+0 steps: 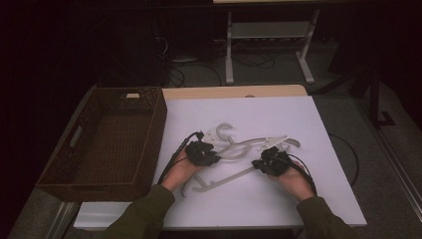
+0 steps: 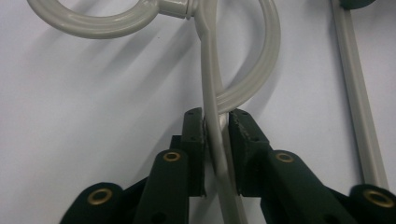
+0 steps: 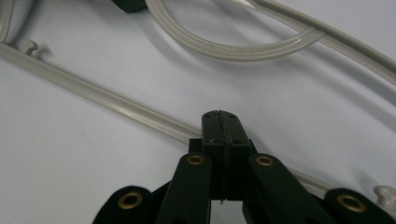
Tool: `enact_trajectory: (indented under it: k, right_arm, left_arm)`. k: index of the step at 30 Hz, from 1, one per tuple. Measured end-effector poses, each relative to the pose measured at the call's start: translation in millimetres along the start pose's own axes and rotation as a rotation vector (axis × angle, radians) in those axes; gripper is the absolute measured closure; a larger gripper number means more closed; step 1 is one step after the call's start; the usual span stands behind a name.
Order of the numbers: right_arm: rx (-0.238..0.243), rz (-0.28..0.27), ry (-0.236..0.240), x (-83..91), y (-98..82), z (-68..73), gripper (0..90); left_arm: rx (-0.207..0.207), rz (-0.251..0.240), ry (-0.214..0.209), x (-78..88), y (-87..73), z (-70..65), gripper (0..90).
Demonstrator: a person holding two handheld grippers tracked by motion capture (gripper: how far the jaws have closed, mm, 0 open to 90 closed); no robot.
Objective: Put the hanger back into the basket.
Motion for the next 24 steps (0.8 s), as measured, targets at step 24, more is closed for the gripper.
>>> enact_trajectory:
  k: [24]
  right_arm:
    - [-0.009,-0.034,0.020,6.0,1.7,1.3,81.7]
  left_arm:
    - [0.082,0.011,0.023,4.1,2.9,2.6,82.2]
Point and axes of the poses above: each handheld gripper's, and its own axes: x roughly backward along the jaws, y roughly out of its top, z roughly to its left, the point moved 5 cm from there along -x, roughly forward along the jaws, and after that the axes turned 3 degrees about -x, right-handed, at the moved point
